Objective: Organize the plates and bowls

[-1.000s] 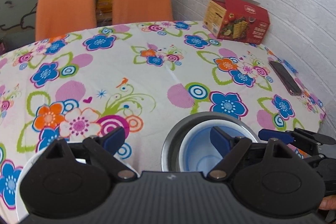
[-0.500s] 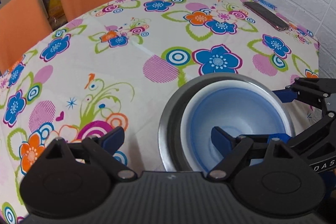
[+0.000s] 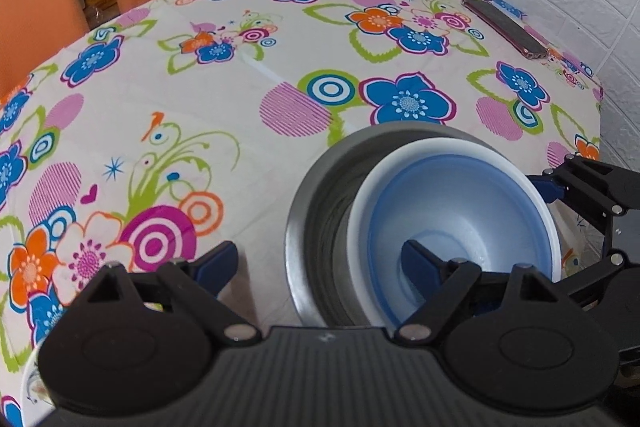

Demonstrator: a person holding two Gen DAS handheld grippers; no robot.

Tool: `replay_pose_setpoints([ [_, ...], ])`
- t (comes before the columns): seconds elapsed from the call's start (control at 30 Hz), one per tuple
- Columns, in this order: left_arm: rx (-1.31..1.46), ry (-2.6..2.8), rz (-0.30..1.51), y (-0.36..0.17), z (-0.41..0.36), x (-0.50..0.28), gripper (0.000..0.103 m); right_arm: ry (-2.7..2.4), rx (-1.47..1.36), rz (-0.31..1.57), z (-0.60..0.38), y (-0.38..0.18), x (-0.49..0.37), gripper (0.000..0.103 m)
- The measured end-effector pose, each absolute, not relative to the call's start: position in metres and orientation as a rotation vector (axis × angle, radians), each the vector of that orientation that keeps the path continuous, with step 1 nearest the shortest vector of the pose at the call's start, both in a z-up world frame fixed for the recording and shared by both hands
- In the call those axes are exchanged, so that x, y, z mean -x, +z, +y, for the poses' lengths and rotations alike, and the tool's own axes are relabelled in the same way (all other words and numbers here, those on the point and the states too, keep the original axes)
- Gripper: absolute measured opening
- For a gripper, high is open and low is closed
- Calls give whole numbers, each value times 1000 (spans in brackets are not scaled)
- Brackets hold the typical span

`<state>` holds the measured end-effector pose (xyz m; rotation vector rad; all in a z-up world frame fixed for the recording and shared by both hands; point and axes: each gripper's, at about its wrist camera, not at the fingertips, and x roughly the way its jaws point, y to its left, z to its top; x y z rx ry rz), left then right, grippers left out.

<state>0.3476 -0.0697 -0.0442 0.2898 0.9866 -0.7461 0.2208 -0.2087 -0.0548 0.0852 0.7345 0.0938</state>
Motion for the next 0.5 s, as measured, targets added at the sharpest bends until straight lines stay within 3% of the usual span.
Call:
replay_pose_setpoints([
  [0.17,-252,-728,1003,-42,-69,-350,75,196,-170,717,-210,-53,-220,69],
  [0.2,-249,-729,1009,-42,-70,-350,69,220,-213,722,-210,-52,-221,69],
  [0.23,-241,-727,1008,-41,-72,-349,54,230,-236,728,-207,-51,-223,69],
  [0.27,-232,-729,1010,-39,-76,-347,49,240,-234,738,-201,-50,-226,72],
  [0.5,-152,-687,1058,-31,-80,-364,47,200,-252,730,-204,-39,-237,73],
])
